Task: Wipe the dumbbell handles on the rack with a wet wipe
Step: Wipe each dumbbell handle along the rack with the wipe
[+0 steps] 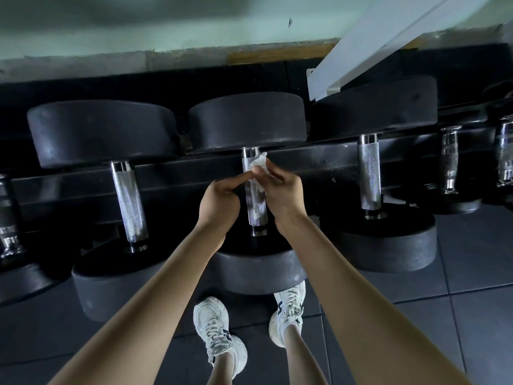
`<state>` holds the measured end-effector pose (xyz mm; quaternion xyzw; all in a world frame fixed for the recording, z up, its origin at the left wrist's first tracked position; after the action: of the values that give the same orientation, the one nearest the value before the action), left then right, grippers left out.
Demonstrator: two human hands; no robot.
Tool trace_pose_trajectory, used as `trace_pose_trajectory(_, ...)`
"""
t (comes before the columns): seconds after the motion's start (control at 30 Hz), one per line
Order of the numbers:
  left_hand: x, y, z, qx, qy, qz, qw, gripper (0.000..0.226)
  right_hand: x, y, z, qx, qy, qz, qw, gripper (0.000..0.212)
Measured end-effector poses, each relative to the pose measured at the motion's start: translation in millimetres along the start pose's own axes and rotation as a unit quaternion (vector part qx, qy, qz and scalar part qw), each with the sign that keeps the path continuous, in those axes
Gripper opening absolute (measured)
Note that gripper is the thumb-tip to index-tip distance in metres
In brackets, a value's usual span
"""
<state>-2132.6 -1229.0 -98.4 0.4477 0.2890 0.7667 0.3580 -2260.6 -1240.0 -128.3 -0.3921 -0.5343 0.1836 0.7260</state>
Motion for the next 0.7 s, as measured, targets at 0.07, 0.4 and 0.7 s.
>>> trace_pose_trajectory(0.07,0.3,-4.4,4.4,-0.010,0.013,0.005,1.000,0.071,0.3,2.1,-2.3,-0.017,0.029,-0.016,0.999,0.038)
trace_pose_trajectory(0.4,0.5,-28.9,24.3,0.013,0.055,0.023,0.998,0.067,-8.5,-3.0,-8.6,0.021,-0.011,0.029,0.999,0.048)
trace_pose_trajectory(0.7,1.0,-39.7,40.7,-0.028,0.074,0.033,0.996,0.069,0.5,18.3,16.4,0.193,-0.101,0.061,0.974,0.015)
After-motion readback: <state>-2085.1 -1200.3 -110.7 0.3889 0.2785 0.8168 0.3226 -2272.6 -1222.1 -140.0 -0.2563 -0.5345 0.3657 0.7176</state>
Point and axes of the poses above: each hand's wrist, its own x-axis away from the middle knuckle, its own z-axis out of the back of the hand, y = z × x, the point moved 8 cm from there along -x, towards the middle knuckle, and after that the axes turned 12 degrees about y, right-handed, at the moved point
